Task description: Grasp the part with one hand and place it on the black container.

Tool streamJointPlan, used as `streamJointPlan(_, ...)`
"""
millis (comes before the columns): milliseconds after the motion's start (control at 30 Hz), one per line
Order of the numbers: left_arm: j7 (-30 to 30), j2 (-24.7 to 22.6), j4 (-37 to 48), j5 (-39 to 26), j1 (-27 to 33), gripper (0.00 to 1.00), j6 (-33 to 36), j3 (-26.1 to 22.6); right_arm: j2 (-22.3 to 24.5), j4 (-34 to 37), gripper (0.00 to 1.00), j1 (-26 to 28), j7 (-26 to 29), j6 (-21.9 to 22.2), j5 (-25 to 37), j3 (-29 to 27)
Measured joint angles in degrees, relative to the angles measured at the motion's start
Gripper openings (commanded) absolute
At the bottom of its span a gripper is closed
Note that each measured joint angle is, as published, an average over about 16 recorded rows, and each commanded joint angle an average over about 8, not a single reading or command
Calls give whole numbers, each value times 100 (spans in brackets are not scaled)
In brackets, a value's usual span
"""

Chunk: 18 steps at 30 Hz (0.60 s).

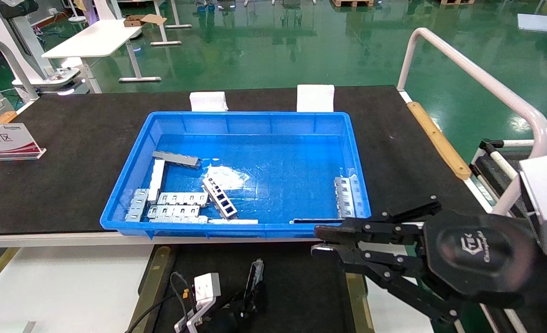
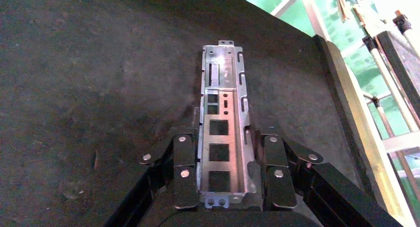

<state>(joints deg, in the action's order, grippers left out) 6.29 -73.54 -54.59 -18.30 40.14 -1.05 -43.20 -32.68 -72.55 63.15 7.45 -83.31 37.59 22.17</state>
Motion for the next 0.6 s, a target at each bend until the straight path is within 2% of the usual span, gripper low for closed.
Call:
streamJointPlan(267,-27,461,-356,-6,33,100,440,-315,0,0,100,0,0,0,0,0)
streamJointPlan(600,-1,1742,-1222,-152,30,100,1516,-700,0,0,100,0,0,0,0,1)
